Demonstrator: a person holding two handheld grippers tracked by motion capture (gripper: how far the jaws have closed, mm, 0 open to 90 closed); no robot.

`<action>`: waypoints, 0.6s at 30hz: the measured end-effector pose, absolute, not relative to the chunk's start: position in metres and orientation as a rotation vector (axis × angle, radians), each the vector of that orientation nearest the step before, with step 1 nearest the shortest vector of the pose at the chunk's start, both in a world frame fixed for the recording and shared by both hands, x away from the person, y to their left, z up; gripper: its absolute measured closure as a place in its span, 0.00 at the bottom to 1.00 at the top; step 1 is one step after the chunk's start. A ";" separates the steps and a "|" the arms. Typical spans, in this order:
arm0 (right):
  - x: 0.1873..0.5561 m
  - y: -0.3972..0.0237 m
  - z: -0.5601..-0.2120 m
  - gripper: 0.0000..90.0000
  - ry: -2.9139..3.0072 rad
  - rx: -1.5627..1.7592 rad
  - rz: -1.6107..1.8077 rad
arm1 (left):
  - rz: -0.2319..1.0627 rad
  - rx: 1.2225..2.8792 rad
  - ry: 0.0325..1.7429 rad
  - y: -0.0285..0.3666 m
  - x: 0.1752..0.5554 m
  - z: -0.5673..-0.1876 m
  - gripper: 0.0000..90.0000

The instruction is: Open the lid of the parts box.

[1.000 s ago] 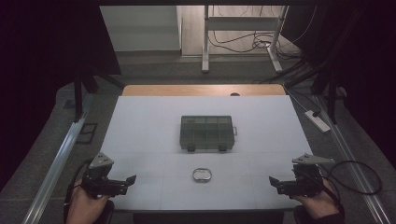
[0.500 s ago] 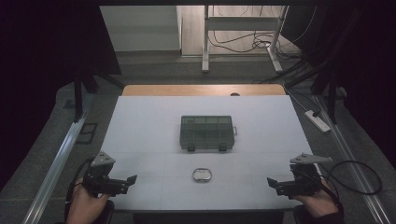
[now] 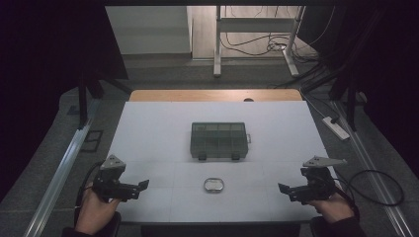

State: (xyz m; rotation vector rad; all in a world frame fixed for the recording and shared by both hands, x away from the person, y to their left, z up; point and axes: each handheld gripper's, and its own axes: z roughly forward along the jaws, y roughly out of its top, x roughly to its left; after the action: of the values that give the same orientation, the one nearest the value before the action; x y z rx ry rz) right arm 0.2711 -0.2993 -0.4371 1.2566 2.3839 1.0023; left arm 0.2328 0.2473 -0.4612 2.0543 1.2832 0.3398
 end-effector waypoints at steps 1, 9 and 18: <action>0.272 -0.299 -0.437 0.00 2.389 1.255 1.008 | 0.342 2.059 1.280 0.247 0.234 -0.461 0.00; 0.284 -0.296 -0.436 0.00 2.411 1.249 1.035 | 0.347 2.065 1.257 0.241 0.246 -0.461 0.00; 0.298 -0.288 -0.434 0.00 2.412 1.183 1.108 | 0.342 2.073 1.194 0.230 0.266 -0.461 0.00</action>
State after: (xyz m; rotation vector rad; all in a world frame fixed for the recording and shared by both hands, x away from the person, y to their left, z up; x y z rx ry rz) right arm 0.2982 -0.2884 -0.4344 1.1834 2.4123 1.1081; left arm 0.2657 0.2298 -0.4605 2.0731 1.1940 0.3424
